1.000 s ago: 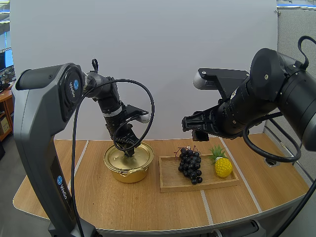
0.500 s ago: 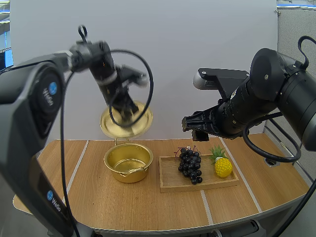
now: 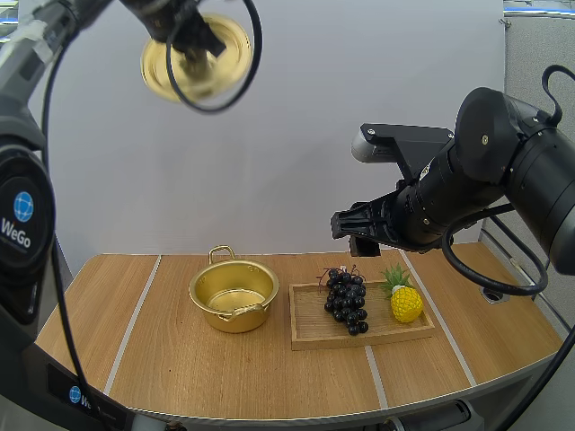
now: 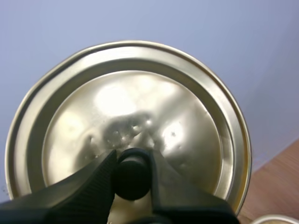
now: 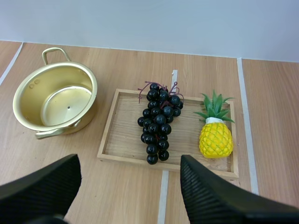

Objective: Open the pot, put the pineapple inside, and close it

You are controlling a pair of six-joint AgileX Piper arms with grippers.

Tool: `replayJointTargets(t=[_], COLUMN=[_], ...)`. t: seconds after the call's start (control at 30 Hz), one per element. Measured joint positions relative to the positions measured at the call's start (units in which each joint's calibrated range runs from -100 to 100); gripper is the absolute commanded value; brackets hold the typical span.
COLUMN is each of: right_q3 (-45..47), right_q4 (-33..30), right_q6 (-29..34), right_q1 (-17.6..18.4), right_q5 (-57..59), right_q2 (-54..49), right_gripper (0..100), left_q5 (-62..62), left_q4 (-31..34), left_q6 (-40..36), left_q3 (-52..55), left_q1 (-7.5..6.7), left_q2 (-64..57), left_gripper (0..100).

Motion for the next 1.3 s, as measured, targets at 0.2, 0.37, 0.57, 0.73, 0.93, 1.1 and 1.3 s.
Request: replayJointTargets(t=[0.2,0.37,0.57,0.73,0.93,1.1,1.3], right_q3=[0.0,0.0,0.0,0.0,0.0,0.0,0.0], right_q4=[0.23,-3.47,-11.2,-11.93,-12.07,-10.74,-5.32], right_q6=[0.0,1.67,6.67,7.23,7.52,4.61,-2.84], right_q1=[0.0,0.0,0.0,0.0,-1.39,-5.23,-10.66], right_q5=[0.0,0.0,-1.1,-2.56,-6.8,-9.71,-12.02], right_q2=[0.0,0.16,6.21,12.61,16.79,20.26,24.42], right_gripper=[100,100,100,100,100,100,100], left_q5=[0.0,-0.57,-1.34,-1.98,-4.11,-5.72,-5.83], left_q4=[0.48,0.61,0.61,1.0,1.45,2.09,2.23], left_q6=[-1.42,-2.26,-2.71,-2.71,-2.91,-2.91,-2.91], left_q3=[-10.96,-18.05,-21.34,-21.58,-21.58,-21.58,-21.58], left_q1=[0.0,0.0,0.0,0.0,0.0,0.0,0.0], left_q2=[-0.14,-0.25,-0.37,-0.37,-0.37,-0.37,-0.37], left_gripper=[0,0,0,0,0,0,0])
